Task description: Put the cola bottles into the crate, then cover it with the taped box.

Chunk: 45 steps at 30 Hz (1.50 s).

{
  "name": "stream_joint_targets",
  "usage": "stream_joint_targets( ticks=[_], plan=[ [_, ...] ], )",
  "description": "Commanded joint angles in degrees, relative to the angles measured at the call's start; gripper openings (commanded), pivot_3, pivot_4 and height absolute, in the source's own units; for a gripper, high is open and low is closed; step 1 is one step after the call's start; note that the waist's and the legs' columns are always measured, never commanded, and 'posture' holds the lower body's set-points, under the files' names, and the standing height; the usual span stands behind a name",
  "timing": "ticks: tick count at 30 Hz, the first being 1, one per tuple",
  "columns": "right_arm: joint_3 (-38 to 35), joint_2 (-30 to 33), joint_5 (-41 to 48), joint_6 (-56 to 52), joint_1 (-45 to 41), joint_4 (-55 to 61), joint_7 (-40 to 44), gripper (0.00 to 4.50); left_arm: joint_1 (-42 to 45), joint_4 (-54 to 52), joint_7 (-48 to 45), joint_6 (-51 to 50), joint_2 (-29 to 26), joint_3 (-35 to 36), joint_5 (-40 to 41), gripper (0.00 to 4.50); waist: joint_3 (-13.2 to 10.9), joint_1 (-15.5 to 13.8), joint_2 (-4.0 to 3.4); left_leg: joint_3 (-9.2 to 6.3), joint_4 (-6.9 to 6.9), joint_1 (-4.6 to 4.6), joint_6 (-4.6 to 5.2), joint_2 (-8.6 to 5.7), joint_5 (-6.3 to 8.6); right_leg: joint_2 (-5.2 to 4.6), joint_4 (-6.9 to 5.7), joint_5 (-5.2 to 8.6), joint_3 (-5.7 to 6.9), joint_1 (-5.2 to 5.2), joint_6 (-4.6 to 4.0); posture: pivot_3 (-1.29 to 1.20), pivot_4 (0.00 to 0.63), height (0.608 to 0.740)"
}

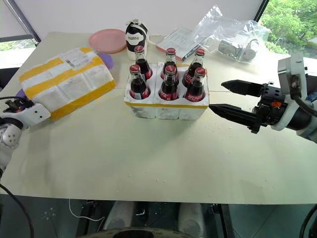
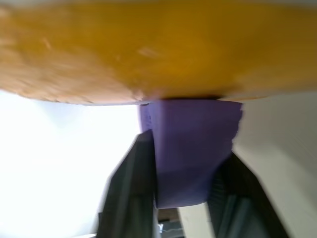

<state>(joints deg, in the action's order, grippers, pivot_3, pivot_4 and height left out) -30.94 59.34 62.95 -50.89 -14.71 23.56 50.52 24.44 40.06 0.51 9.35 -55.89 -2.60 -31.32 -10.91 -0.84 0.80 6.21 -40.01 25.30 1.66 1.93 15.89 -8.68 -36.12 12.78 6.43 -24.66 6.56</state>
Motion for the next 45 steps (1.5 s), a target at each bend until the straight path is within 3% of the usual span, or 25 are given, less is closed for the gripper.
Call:
stream_joint_targets(
  ticks=[1,9,15,23,33,44,45],
  plan=[
    [-2.4,0.4,1.3,0.4,-0.1,1.5,-0.3,4.5,1.0,-0.1,0.2,0.7,-0.5,-0.5,-0.2,0.94,0.0,0.1,0.0,0.01,0.0,0.0,0.0,0.0,0.0,0.0,0.0,0.0,0.0,0.0,0.0,0.0,0.15,0.74],
    [-3.2,1.1,-0.9,0.9,2.6,-1.2,1.4,4.5,2.3,-10.5,-2.7,0.7,-4.4,6.1,5.5,0.94,0.0,0.0,0.15,-0.03,-0.02,0.04,0.0,0.01,0.0,0.01,0.0,0.0,0.01,-0.02,0.0,0.0,0.15,0.74],
    [-4.6,1.6,-1.9,0.4,4.3,-3.8,2.5,4.5,13.2,-16.6,-6.9,0.6,-5.9,6.8,7.0,0.94,0.0,0.0,0.17,-0.02,-0.05,0.04,0.0,-0.03,-0.01,0.01,0.01,0.0,0.01,0.02,0.0,0.0,0.15,0.74],
    [-5.5,-0.4,-3.5,1.7,6.3,-2.0,1.2,4.5,28.0,-25.4,-19.6,2.0,1.1,0.9,10.7,0.94,0.0,0.0,0.17,0.2,-0.05,0.02,-0.24,-0.13,-0.16,0.08,0.01,0.01,0.01,0.05,0.02,0.0,0.15,0.74],
    [-7.9,-2.6,-2.9,2.1,9.5,0.3,-1.1,4.5,24.9,-37.6,-30.1,0.1,8.0,-6.3,8.2,0.94,0.0,0.1,0.17,0.17,-0.06,0.0,-0.36,-0.14,-0.25,0.14,0.01,0.01,0.01,0.08,0.02,0.0,0.15,0.74],
    [-8.5,-3.7,-2.3,2.6,9.5,0.7,-3.1,4.5,22.8,-38.8,-29.1,2.3,8.0,-10.7,-5.1,0.94,0.0,0.0,0.17,0.11,-0.08,0.01,-0.35,-0.15,-0.24,0.13,0.02,0.01,0.01,0.1,0.02,0.0,0.15,0.74],
    [-8.4,-3.7,-2.3,2.6,9.4,0.7,-3.3,4.5,22.5,-39.4,-29.2,2.2,8.7,-10.5,-4.6,1.26,0.0,0.0,0.17,0.1,-0.08,0.01,-0.34,-0.14,-0.24,0.12,0.03,0.01,0.01,0.1,0.02,0.0,0.15,0.74]
  ],
)
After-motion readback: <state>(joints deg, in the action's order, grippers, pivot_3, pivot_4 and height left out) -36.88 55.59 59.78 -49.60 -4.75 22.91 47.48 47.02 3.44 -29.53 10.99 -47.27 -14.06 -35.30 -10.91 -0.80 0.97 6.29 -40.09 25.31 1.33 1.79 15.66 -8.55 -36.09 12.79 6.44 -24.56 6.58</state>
